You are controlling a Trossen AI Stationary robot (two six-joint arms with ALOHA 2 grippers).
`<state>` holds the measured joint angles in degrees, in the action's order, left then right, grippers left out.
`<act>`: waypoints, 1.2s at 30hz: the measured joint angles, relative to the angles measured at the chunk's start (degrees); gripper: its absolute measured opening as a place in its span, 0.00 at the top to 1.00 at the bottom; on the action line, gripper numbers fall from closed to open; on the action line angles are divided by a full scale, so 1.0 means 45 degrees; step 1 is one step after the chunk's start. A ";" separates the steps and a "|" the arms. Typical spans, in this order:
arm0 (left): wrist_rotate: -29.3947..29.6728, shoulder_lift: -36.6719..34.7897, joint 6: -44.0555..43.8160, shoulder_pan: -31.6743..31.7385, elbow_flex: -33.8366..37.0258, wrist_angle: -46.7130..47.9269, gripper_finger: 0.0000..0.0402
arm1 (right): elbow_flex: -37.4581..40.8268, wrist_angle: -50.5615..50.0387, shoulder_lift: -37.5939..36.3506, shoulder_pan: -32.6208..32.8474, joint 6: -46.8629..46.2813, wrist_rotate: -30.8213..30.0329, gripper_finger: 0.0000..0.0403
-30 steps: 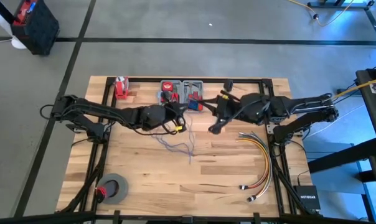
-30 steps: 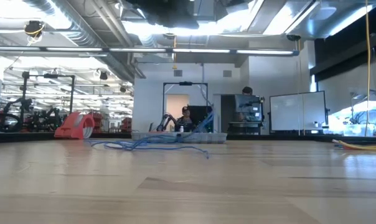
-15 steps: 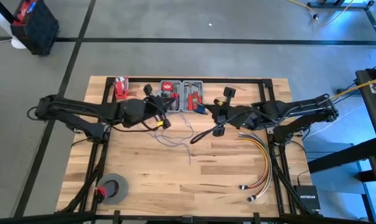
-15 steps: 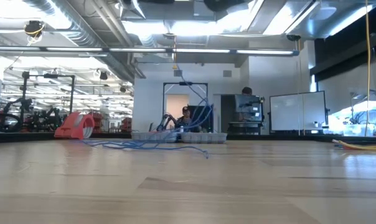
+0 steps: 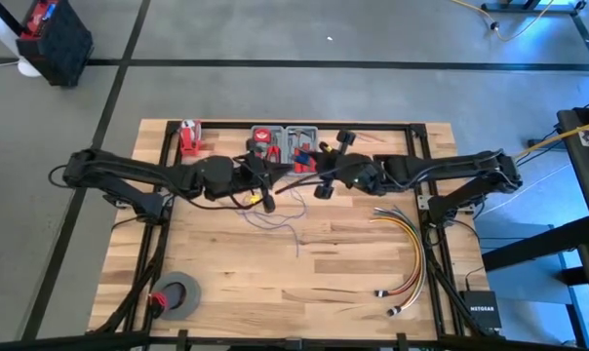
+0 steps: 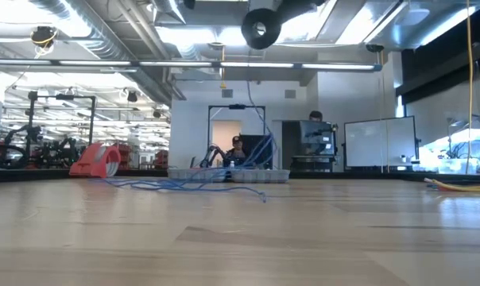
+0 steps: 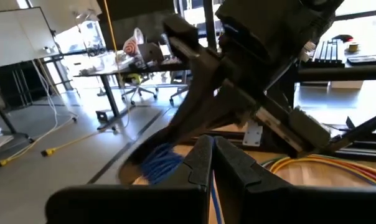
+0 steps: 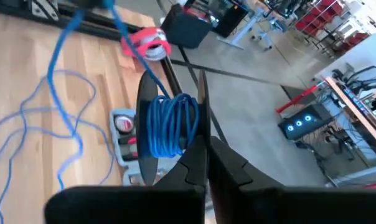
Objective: Coil cords
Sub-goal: Coil the blue wire into the black spool
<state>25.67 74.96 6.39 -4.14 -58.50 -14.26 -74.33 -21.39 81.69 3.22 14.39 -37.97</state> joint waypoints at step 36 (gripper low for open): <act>-0.0024 0.2393 0.0097 0.0282 -0.0063 -0.1152 0.99 | -0.4084 0.1119 -0.0059 0.0471 0.0201 0.2370 0.99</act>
<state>25.56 85.73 6.83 -2.87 -58.78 -19.44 -92.71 -16.36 81.42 5.34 15.30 -27.31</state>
